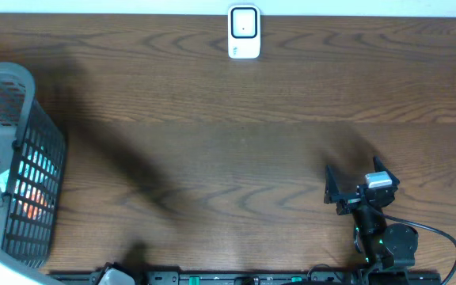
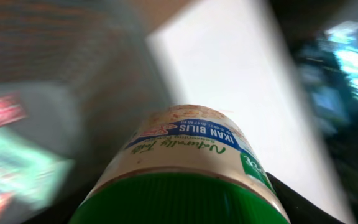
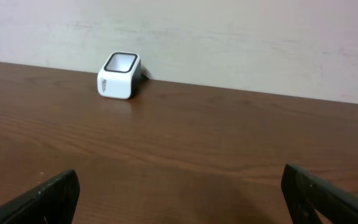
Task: Scan the item barcode
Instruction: 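Grasp the green-lidded jar with the left gripper and lift it, then carry the jar with the left gripper to the white scanner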
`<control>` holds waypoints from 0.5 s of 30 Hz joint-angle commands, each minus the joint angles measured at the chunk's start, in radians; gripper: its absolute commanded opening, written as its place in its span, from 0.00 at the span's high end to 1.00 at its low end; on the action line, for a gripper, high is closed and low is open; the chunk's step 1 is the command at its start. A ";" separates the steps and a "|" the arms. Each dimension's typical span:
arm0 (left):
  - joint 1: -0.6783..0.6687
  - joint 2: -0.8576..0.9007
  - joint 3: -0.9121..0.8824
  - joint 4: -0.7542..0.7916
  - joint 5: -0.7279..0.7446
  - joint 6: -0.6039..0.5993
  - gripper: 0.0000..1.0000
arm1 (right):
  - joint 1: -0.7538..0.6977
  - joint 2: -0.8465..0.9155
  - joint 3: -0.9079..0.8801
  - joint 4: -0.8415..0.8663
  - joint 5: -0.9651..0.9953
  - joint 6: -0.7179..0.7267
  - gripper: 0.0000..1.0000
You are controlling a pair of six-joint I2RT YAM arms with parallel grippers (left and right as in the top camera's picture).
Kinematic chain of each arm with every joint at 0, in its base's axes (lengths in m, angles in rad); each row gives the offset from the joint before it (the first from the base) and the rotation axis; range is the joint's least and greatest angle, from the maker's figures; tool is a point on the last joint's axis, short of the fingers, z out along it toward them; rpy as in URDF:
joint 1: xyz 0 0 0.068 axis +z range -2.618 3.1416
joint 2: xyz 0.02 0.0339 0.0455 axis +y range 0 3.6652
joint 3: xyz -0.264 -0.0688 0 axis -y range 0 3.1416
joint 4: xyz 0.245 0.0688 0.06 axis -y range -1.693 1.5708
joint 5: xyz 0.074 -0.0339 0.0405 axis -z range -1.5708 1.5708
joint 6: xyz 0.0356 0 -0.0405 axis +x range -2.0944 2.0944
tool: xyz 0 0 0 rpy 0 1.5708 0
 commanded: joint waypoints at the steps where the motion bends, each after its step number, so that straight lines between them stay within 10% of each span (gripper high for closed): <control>1: -0.075 -0.089 0.022 0.040 0.173 -0.105 0.34 | 0.008 0.000 -0.001 -0.004 0.005 -0.009 0.01; 15: -0.819 -0.067 -0.013 -0.025 -0.068 -0.006 0.33 | 0.008 0.000 -0.001 -0.004 0.005 -0.009 0.01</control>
